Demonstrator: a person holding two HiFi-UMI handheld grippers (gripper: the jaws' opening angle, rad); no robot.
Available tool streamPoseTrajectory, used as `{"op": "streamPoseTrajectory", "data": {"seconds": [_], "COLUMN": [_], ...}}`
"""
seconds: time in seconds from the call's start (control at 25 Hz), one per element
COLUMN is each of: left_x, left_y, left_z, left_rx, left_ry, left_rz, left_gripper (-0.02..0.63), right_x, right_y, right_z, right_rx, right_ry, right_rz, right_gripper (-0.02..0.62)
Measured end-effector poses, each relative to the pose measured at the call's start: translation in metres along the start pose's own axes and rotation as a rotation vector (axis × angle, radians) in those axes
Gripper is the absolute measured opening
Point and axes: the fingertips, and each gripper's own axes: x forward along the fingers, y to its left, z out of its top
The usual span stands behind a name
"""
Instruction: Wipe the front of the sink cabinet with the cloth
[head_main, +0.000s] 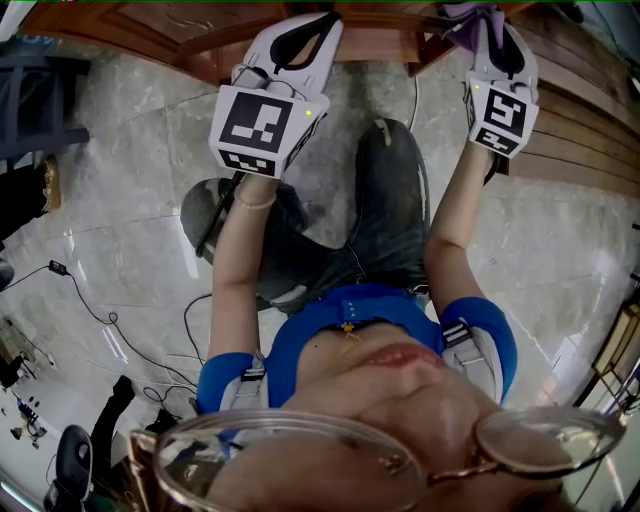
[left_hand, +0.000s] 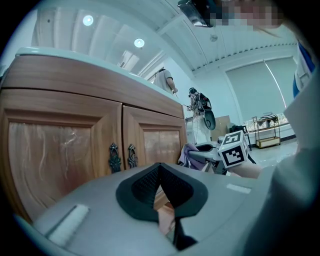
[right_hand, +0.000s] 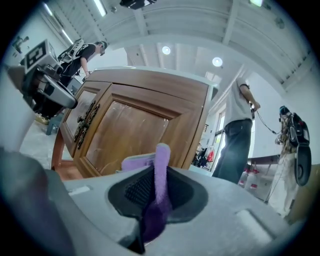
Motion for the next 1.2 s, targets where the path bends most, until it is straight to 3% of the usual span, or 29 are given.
{"op": "streamPoseTrajectory", "data": {"seconds": [0.28, 0.68, 1.2], "left_x": [0.001, -0.003, -0.003], "left_y": [-0.001, -0.002, 0.000], "left_z": [0.002, 0.002, -0.007], "left_rx": [0.001, 0.002, 0.003], "left_ry": [-0.005, -0.002, 0.011], "left_rz": [-0.004, 0.001, 0.010], "left_gripper": [0.000, 0.002, 0.001], "right_x": [0.003, 0.003, 0.008], "right_y": [0.004, 0.019, 0.039], "right_z": [-0.007, -0.057, -0.056], "right_rx": [0.009, 0.043, 0.036], "right_ry": [0.001, 0.088, 0.078], "right_rz": [0.006, 0.025, 0.038], "right_gripper": [0.057, 0.057, 0.055]}}
